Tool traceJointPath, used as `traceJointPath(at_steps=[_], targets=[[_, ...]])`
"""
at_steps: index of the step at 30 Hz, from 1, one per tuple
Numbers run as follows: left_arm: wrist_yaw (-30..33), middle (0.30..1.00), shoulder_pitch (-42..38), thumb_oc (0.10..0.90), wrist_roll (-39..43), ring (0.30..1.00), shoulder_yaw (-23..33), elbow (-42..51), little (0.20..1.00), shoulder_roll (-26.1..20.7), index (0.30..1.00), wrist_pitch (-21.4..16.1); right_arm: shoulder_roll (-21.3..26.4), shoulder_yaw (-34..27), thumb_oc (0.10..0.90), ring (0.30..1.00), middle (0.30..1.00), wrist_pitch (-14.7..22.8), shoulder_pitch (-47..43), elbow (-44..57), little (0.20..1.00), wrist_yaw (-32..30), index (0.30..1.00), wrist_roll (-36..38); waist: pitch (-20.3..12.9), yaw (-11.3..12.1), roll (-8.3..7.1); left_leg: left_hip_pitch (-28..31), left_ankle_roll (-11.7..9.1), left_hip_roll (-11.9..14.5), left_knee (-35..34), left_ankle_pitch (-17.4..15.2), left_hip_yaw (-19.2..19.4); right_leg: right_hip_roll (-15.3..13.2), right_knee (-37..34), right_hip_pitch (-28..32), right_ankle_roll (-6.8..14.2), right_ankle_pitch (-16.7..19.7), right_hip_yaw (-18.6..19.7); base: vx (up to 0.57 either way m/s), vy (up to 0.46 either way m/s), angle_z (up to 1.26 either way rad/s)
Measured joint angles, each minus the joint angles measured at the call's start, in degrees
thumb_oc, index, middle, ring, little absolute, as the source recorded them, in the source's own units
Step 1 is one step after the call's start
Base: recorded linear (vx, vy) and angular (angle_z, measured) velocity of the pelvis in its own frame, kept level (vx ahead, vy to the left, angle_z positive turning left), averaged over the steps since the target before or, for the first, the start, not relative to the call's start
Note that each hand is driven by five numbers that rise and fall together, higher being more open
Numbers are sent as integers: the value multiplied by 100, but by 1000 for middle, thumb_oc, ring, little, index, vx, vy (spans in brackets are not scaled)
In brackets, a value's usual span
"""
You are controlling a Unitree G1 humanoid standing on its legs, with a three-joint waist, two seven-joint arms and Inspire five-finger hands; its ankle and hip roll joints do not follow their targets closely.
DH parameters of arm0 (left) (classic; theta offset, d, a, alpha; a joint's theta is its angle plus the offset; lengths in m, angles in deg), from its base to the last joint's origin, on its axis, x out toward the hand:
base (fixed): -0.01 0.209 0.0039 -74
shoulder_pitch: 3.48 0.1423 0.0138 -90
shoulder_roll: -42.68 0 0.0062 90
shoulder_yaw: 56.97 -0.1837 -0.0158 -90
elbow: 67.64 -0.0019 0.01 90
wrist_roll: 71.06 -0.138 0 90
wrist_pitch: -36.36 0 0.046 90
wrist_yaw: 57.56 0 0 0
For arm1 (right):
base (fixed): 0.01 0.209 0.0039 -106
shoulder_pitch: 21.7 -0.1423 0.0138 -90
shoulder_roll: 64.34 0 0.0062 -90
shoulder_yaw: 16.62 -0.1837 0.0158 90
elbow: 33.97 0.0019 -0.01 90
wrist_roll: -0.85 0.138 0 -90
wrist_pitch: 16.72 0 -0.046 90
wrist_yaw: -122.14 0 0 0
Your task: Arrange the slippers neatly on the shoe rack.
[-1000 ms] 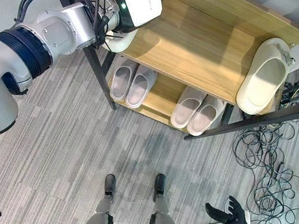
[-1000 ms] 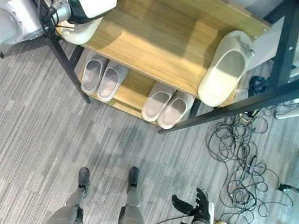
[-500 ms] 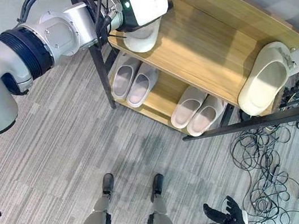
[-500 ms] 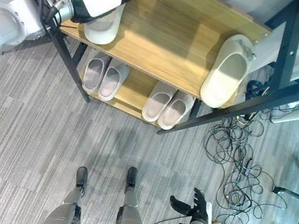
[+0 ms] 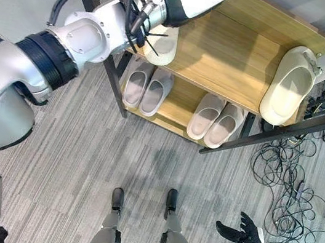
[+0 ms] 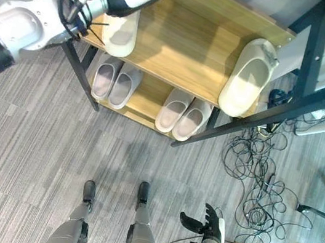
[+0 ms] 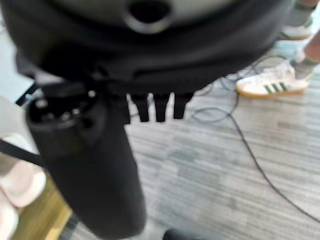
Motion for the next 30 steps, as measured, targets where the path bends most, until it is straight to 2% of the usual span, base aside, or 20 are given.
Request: traceJointPath(at_steps=[7,15,19,20,24,30], targets=[[-99,900,1,800,504,900,211,-688,900,161,900,104,-6,101,800,900,900,-39,-23,-2,900,-2,900,-3,1,-58,-2,-16,-1,2,-5,-2,12,13,-6,-28,1,1,5,1,-2,-1],[-98,900,12,800,638,900,246,-1123,900,149,900,118,-5,99,800,900,900,-39,-23,-10,900,-5,900,-3,1,-77,-2,-89,0,-6,-9,-2,-8,10,-6,-84,1,1,-15,4,0,0],[-93,900,183,800,1205,900,924,-1329,900,420,900,161,-33,100,800,900,900,-41,-47,-7,900,-21,900,0,0,-82,-3,-126,0,0,-9,-2,-11,9,-5,-120,1,2,-19,3,-2,1],[-92,900,316,800,1455,900,1354,-1337,900,598,900,217,-54,115,800,900,900,-51,-50,-5,900,-12,900,-1,1,-69,-6,-144,0,-1,-9,-2,-26,7,-5,-126,1,2,-30,9,-11,5],[-92,900,346,800,1849,900,1356,-1328,900,798,900,255,-91,158,800,900,900,-49,-83,-1,900,-12,900,0,0,-93,-8,-156,1,-9,-7,-1,-49,-4,-5,-131,2,3,-41,3,-3,1],[-93,900,343,800,1896,900,1309,-1579,900,1016,900,309,-99,222,800,900,900,-80,-167,-7,900,-10,900,0,-1,-166,-10,-166,1,-22,-1,-1,-55,-5,-4,-138,4,4,-43,6,-2,0]])
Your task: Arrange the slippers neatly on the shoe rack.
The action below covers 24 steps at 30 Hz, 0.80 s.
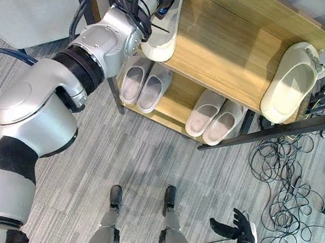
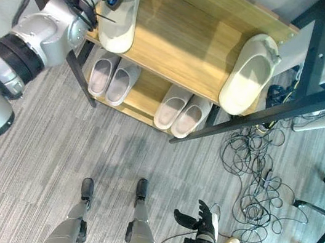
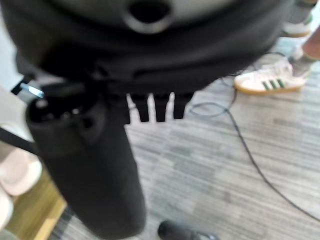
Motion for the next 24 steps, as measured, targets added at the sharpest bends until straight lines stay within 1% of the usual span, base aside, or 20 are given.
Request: traceJointPath(at_steps=[2,6,11,14,15,19,20,21,22,23,24], targets=[[0,900,0,800,-1,900,0,-7,900,0,900,11,0,0,800,900,900,-5,1,-3,900,0,900,0,0,-8,0,0,0,2,0,0,-1,2,0,0,0,0,0,0,0,0],[-1,900,2,800,-71,900,-63,-409,900,-23,900,38,1,0,800,900,900,17,0,-147,900,0,900,-2,-1,-24,-1,-13,-1,2,7,-1,3,3,0,-9,14,11,6,15,7,1],[-3,900,12,800,-314,900,-69,-438,900,-146,900,78,0,-5,800,900,900,8,18,-255,900,-2,900,-2,-4,-23,-6,-62,1,-10,16,0,-8,-8,0,-46,45,37,3,24,14,1],[-3,900,16,800,-471,900,-70,-442,900,-141,900,77,-12,0,800,900,900,12,17,-250,900,-1,900,-3,-62,-28,-91,-62,1,-17,18,-2,33,-20,0,-69,45,37,33,19,4,-5],[-3,900,21,800,-512,900,-70,-454,900,-130,900,77,-11,-8,800,900,900,15,17,-252,900,-5,900,-3,-97,-34,-144,-62,4,-23,18,-5,56,-27,0,-78,45,38,50,14,3,-4],[-3,900,58,800,-497,900,-32,-661,900,-1,900,76,-12,-4,800,900,900,27,16,-257,900,-5,900,-3,-130,-32,-192,-62,5,-40,22,-5,63,-45,8,-79,45,39,57,0,0,0],[-3,785,85,723,-491,785,-5,-662,785,5,785,78,-12,-2,800,900,900,26,16,-258,900,-4,900,-3,-130,-30,-192,-63,5,-45,25,-5,63,-51,10,-79,45,39,58,0,0,0],[-3,314,132,409,-491,314,2,-666,314,15,314,77,-13,-2,800,900,900,24,16,-263,900,-3,900,-3,-130,-30,-192,-72,5,-55,37,-5,63,-62,11,-79,45,39,59,0,0,0],[-9,300,195,400,-452,300,100,-689,300,116,300,77,-20,-3,800,900,900,21,16,-265,900,-6,900,-3,-130,-30,-192,-78,19,-57,63,-22,63,-64,24,-79,45,38,58,0,0,0],[-10,408,268,472,-373,408,266,-774,408,158,408,78,-32,-3,800,900,900,20,16,-269,900,-6,900,-3,-131,-26,-193,-99,42,-56,130,-64,65,-64,46,-79,45,38,60,0,0,0],[-52,484,336,522,-248,484,393,-845,484,274,484,96,-47,-1,800,900,900,20,16,-267,900,-4,900,-4,-133,-27,-196,-123,67,-56,206,-89,71,-64,74,-82,46,38,62,0,0,0]])
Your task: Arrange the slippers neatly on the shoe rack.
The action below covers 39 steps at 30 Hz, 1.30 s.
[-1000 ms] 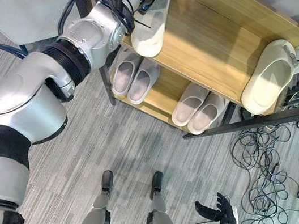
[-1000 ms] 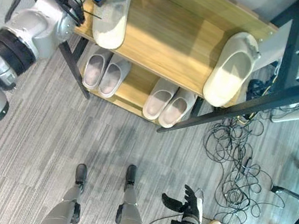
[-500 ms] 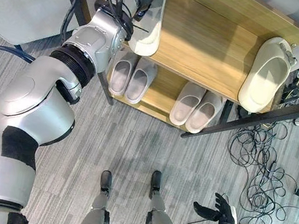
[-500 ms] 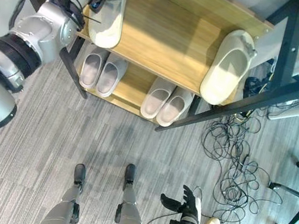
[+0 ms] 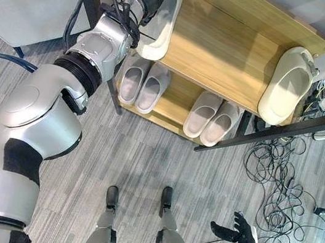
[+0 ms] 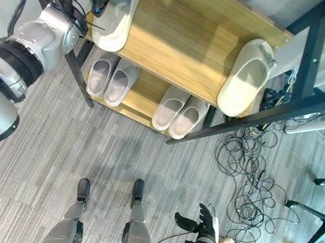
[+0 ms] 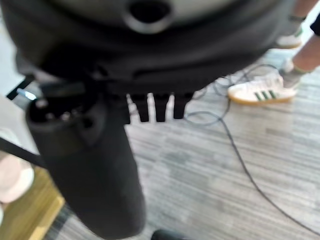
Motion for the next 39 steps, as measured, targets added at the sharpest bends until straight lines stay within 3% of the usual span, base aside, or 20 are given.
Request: traceJointPath(at_steps=[1,2,3,4,5,6,15,18,19,20,21,22,26,37,39], targets=[[-38,749,37,700,37,749,32,-3,749,48,749,48,-3,0,800,900,900,-1,0,2,900,0,900,0,0,0,0,-3,6,-4,18,-12,7,-6,26,-10,0,0,0,0,0,0],[16,900,38,800,188,900,286,-87,900,276,900,105,-14,3,800,900,900,-6,-3,-28,900,-3,900,4,-7,-9,-7,-32,-1,-11,55,-38,7,-24,43,-19,0,0,-1,-30,-24,2],[22,709,25,673,297,709,511,-223,709,458,709,133,-41,12,800,900,900,-10,-13,-95,900,-3,900,4,-36,-6,-21,-77,4,-11,124,-73,3,-31,51,-32,0,0,-2,0,0,0],[42,709,26,673,403,709,558,-348,709,547,709,204,-75,64,800,900,900,-29,-24,-146,900,-4,900,10,-74,-4,-55,-118,18,-16,206,-126,6,-33,51,-40,0,0,2,0,0,0],[67,641,34,627,414,641,532,-439,641,611,641,220,-85,158,800,900,900,-55,-38,-166,900,9,900,10,-101,-11,-88,-131,24,-19,242,-144,23,-39,53,-40,0,0,9,-2,-22,-3],[64,900,39,800,414,900,530,-472,900,630,900,221,-100,240,800,900,900,-58,-30,-169,900,8,900,10,-184,-44,-105,-226,43,-29,386,-207,36,-50,55,-70,2,1,14,-7,-24,-3],[-101,900,155,800,592,900,537,-859,900,848,900,232,-128,324,800,900,900,-105,-58,-183,900,-3,900,28,-307,-145,-105,-533,156,-41,911,-419,87,-117,127,-195,225,299,22,-6,-10,-3],[-105,900,156,800,590,900,523,-875,900,847,900,230,-128,324,800,900,900,-125,-14,-188,900,-4,900,29,-310,-154,-109,-599,246,-98,1004,-480,114,-184,113,-207,270,249,17,0,-6,-1],[-100,778,164,718,570,778,535,-858,778,854,778,222,-130,329,800,900,900,-156,-3,-232,900,-5,900,30,-387,-117,-70,-724,247,-107,1117,-482,170,-222,91,-268,360,-307,11,-1,-14,-5],[-101,738,163,692,560,738,539,-846,738,855,738,225,-131,332,800,900,900,-155,-9,-233,900,-5,900,30,-409,-120,-32,-745,251,-91,1114,-480,165,-203,97,-282,377,-379,13,-5,-18,-5],[-99,404,167,469,458,404,533,-843,404,867,404,227,-140,337,800,900,900,-160,-22,-247,900,-4,900,30,-425,-130,-5,-745,275,-89,1099,-464,166,-203,109,-285,392,-389,13,0,0,0],[-83,300,166,400,414,300,534,-821,300,880,300,226,-140,337,800,900,900,-158,-44,-285,900,-5,900,30,-426,-126,-4,-745,275,-100,1099,-465,170,-203,112,-284,380,-376,17,-7,-8,7],[127,300,129,400,399,300,694,-726,300,833,300,249,-143,334,800,900,900,-174,-218,-381,900,-9,900,30,-432,-84,4,-711,236,-96,1088,-489,175,-156,116,-288,132,-3,96,-5,-4,2],[-52,300,149,400,188,300,644,-773,300,861,300,453,-142,326,800,900,900,-153,-301,-402,900,-16,900,30,-456,17,60,-522,183,-117,991,-532,252,-187,192,-235,87,36,122,-3,-9,-4],[-43,300,149,400,187,300,658,-811,300,859,300,458,-141,325,800,900,900,-158,-284,-406,900,-17,900,30,-448,21,72,-522,172,-110,984,-525,257,-188,137,-222,140,-125,126,2,-26,-1]])
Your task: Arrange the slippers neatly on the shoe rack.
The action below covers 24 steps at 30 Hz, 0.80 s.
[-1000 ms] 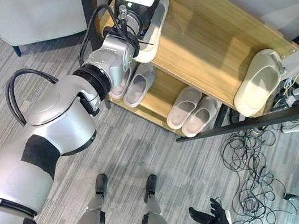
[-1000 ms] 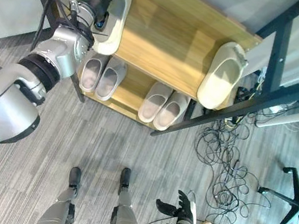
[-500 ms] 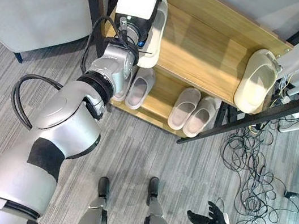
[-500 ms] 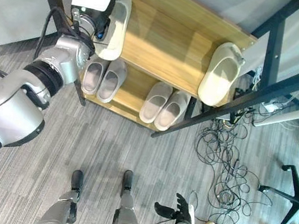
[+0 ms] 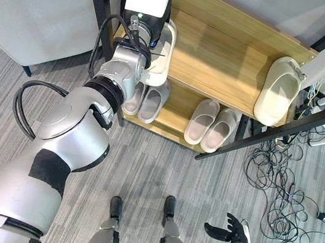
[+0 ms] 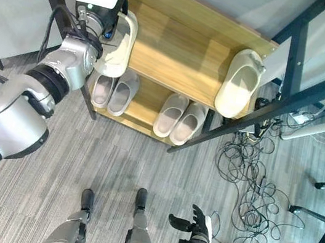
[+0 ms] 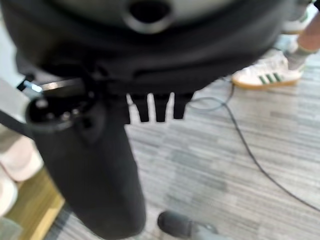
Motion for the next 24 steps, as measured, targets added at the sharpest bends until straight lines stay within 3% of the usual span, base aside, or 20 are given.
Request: traceJointPath(at_steps=[2,3,6,7,9,12,14,15,17,24], targets=[[90,300,97,400,11,300,102,311,300,-20,300,80,8,-82,800,900,900,-16,41,22,900,5,900,0,13,22,87,27,14,38,-49,26,10,12,-35,25,42,-56,-23,18,-61,3],[204,300,860,400,-26,300,410,1817,300,-384,300,31,24,-415,800,900,900,23,303,129,900,-4,900,32,88,159,212,281,17,-1,-201,82,-38,-3,-79,242,-10,60,-67,29,-19,7],[290,300,2027,400,-118,300,537,3099,300,-464,300,-221,33,-534,800,900,900,-24,514,32,900,1,900,80,190,409,345,853,-31,19,-568,119,-49,35,-108,644,-4,30,-125,66,-27,-5],[317,300,2987,400,-110,300,1079,4200,300,-639,300,-279,16,-685,800,900,900,-35,605,230,900,16,900,82,323,432,411,1222,-63,39,-790,149,-44,63,-130,894,-19,9,-160,87,-26,-13],[391,300,4029,400,-98,300,1496,5406,300,-697,300,-413,-10,-929,800,900,900,-24,628,348,900,11,900,98,575,491,490,1673,-143,83,-1063,208,-91,108,-140,1235,-21,-39,-292,91,-15,-4],[456,300,5362,400,-53,300,1877,6539,300,-862,300,-760,-143,-1320,800,900,900,-80,584,244,900,-12,900,242,746,594,511,2263,-188,112,-1332,255,-180,141,-162,1760,-75,-222,-445,76,-16,10],[478,300,5896,400,69,300,2025,6883,300,-924,300,-925,-148,-1475,800,900,900,-103,615,213,900,-60,900,315,853,654,544,2663,-249,132,-1504,296,-198,168,-196,2110,-77,-270,-454,78,-24,15],[438,300,6116,400,175,300,2189,7037,300,-1063,300,-1030,-148,-1476,800,900,900,-126,493,232,900,-102,900,320,882,805,583,2890,-266,148,-1657,337,-242,176,-199,2306,-29,-346,-557,73,-29,8],[449,300,6596,400,482,300,2554,7318,300,-1060,300,-1168,-174,-1503,800,900,900,-160,488,227,900,-113,900,339,922,808,573,3197,-272,148,-1832,391,-230,186,-240,2539,-84,-402,-609,10,-8,10],[444,300,6516,400,573,300,2538,7326,300,-1137,300,-1249,-204,-1503,800,900,900,-176,540,206,900,-111,900,416,924,891,600,3221,-267,153,-1876,448,-393,196,-234,2625,-78,-425,-722,77,-55,10]])
